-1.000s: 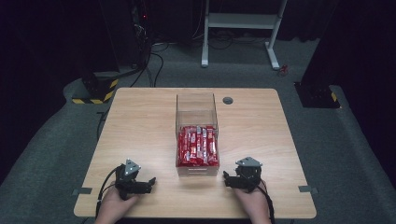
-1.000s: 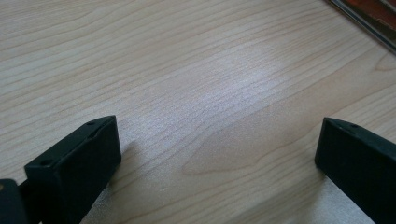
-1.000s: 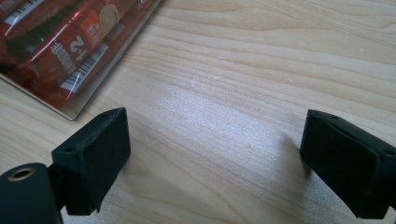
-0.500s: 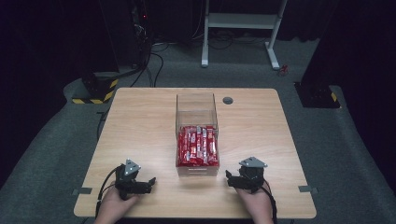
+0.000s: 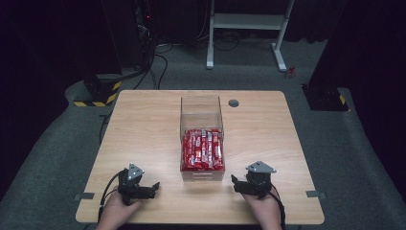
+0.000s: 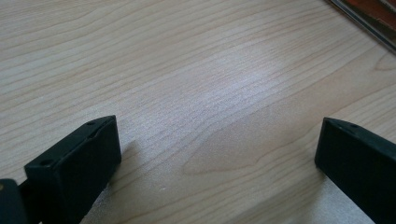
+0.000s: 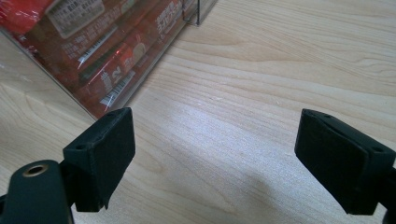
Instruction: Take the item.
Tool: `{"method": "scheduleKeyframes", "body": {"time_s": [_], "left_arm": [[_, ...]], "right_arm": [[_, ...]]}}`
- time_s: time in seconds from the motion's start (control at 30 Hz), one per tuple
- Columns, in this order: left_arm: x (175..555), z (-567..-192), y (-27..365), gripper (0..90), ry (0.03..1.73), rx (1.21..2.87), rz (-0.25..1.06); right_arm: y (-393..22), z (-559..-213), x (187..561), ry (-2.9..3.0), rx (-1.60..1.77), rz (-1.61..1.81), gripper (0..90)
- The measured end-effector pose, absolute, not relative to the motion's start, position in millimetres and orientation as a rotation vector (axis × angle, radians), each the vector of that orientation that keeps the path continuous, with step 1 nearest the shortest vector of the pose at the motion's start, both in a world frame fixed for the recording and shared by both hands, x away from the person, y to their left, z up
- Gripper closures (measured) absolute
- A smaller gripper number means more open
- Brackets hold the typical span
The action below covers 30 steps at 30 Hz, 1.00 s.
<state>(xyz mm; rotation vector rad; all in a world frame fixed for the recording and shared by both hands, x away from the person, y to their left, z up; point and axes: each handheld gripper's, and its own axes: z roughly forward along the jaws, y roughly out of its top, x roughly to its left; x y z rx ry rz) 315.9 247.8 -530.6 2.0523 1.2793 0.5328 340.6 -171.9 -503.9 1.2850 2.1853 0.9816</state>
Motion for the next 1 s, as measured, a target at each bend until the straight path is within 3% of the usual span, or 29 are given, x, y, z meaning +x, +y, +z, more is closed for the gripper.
{"method": "scheduleKeyframes", "body": {"time_s": [1.0], "left_arm": [[315.9,-530.8,247.5,0.6,1.281,2.047,0.532]], "right_arm": [[-171.2,-488.8,333.3,2.149,1.194,1.105,14.4]]}}
